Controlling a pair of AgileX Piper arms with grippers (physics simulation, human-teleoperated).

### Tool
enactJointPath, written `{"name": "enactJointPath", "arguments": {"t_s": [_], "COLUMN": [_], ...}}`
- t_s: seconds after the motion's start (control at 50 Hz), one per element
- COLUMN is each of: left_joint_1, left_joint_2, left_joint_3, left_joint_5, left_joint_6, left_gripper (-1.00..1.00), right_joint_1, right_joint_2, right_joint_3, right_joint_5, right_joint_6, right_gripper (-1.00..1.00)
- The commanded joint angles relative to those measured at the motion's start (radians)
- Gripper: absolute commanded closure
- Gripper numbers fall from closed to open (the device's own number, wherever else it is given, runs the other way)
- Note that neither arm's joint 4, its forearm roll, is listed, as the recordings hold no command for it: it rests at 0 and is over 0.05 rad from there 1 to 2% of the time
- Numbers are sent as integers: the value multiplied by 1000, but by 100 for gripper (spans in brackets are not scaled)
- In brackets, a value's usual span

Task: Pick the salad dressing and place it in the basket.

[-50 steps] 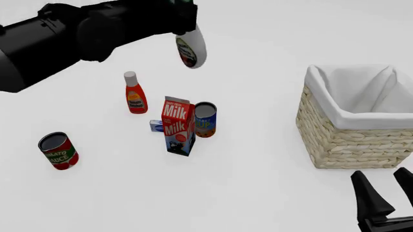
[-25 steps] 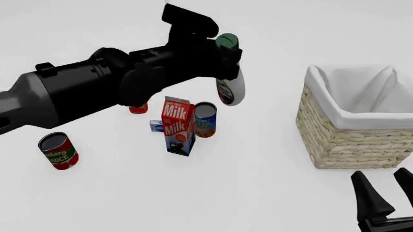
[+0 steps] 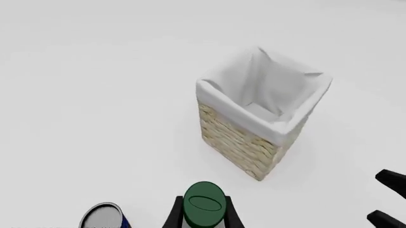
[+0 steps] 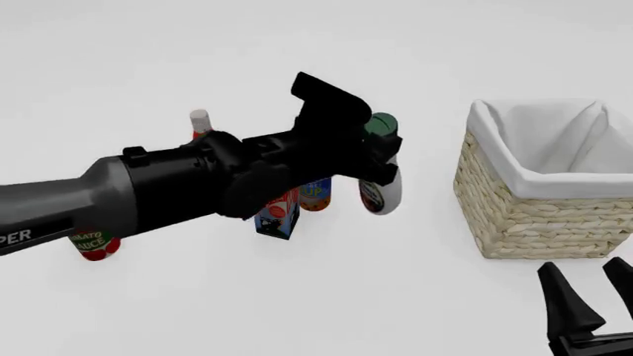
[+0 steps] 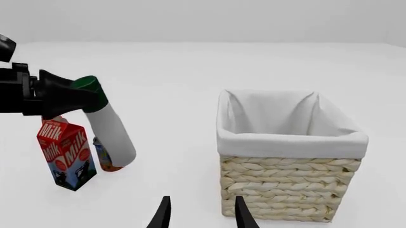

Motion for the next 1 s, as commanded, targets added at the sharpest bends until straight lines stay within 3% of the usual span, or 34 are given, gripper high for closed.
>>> {"name": "enactJointPath", "arguments": {"t_s": [0.02,0.24,0.38,0.44,0.46,0.64,1.0], "left_joint_1": [-38,-33,-41,-45,-45,-51,-75], "left_joint_2": [9,17,11,9,10,4,-9], "left_joint_3": [24,14,14,15,15,16,20], "left_joint_5": [-25,-20,-16,-15,-15,-14,-8], "left_joint_6": [2,16,20,23,23,31,46], "left_gripper": [100,100,100,100,100,100,100], "right_joint_1": [1,24,91,111,122,190,326], "right_joint_2": [0,1,2,11,27,118,410], "right_joint_3": [1,-44,-126,-176,-186,-264,-405], "right_joint_5": [0,30,117,163,167,181,133], "right_joint_6": [1,-13,-89,-90,-127,-126,-194], "right_gripper": [-100,-100,-100,-100,-100,-100,-100]}}
